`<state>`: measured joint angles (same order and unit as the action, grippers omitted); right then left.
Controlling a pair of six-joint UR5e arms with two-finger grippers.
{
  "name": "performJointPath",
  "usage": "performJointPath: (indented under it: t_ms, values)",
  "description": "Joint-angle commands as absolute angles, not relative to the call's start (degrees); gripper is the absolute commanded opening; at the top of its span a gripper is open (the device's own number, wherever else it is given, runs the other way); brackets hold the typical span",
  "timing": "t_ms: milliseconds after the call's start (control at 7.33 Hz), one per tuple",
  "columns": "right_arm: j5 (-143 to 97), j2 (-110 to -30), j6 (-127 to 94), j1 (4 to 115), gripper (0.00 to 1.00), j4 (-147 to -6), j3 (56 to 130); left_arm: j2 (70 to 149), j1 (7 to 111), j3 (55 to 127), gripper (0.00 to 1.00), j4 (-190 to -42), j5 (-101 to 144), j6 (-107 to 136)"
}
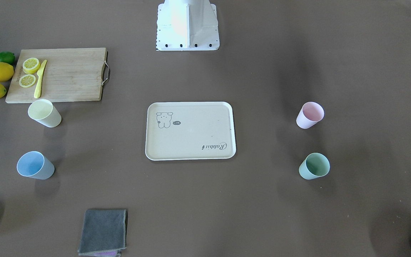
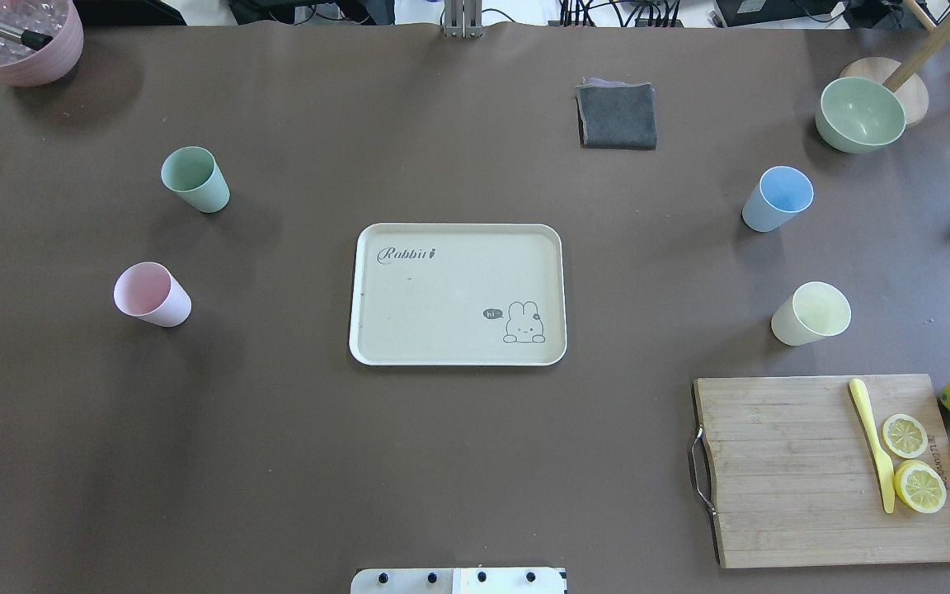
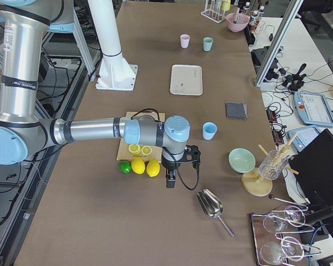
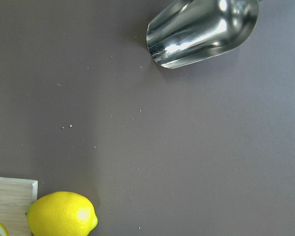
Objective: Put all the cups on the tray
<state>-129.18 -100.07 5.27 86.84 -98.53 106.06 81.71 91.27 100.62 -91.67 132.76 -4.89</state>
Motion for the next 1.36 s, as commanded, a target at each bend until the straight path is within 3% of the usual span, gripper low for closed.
performJointPath:
  t_ms: [0, 682, 1227]
  values:
    - [-129.1, -100.1, 5.3, 86.8, 1.00, -98.5, 106.0, 81.8, 91.2, 100.5, 0.98, -91.6, 132.4, -4.8]
    - [-129.3, -99.8, 5.3, 86.8, 1.00, -98.2, 106.1, 82.2, 91.2, 102.9, 0.98, -91.8, 129.6, -4.5]
    - [-128.8, -97.6, 4.6, 86.9, 1.00, -87.5, 105.7, 83.1, 91.4, 104.9, 0.98, -99.0, 129.5, -4.6]
